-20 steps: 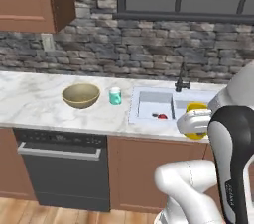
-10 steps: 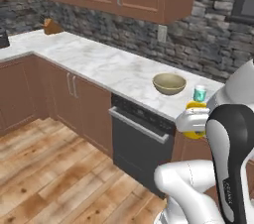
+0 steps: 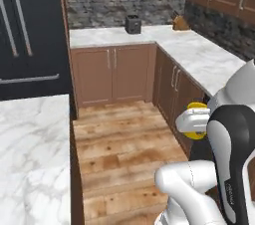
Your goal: Clear the mugs and bowl far away from the sink.
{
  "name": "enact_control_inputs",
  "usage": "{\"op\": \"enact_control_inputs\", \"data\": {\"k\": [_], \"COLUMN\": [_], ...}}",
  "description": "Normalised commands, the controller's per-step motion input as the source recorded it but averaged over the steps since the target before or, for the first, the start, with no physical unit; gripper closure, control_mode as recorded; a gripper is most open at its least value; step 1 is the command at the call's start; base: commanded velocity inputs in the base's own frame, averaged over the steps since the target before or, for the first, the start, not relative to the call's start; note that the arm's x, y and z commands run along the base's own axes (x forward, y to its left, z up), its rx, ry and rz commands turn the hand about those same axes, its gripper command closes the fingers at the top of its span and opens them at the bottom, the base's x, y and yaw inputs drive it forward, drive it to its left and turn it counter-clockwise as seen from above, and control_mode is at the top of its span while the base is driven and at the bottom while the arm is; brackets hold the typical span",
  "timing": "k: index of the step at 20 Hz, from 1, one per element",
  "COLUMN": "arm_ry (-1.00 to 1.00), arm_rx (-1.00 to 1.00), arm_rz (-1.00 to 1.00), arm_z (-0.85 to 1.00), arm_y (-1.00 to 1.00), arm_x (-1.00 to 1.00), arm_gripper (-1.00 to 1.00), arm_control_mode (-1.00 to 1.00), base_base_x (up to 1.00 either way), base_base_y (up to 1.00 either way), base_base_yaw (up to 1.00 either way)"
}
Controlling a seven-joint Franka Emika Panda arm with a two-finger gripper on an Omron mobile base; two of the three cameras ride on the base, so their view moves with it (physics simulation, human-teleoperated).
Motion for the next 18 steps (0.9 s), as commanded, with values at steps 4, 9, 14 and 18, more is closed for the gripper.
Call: {"op": "enact_control_inputs", "data": {"k": [4, 9, 14, 18], "arm_ry": [0.00, 0.00, 0.00, 0.00], "arm_rx": [0.00, 0.00, 0.00, 0.00], "arm_rz": [0.00, 0.00, 0.00, 0.00], "arm_z": [0.00, 0.00, 0.00, 0.00], "arm_y": [0.00, 0.00, 0.00, 0.00], "arm_x": [0.00, 0.00, 0.00, 0.00], "arm_gripper": [1.00, 1.00, 1.00, 1.00], "arm_control_mode": [1.00, 1.00, 1.00, 1.00], "base_base_x": [0.00, 0.00, 0.01, 0.08], "base_base_y": [0.00, 0.00, 0.00, -0.02], "base_base_yaw": [0.97, 0.98, 0.98, 0.92]}}
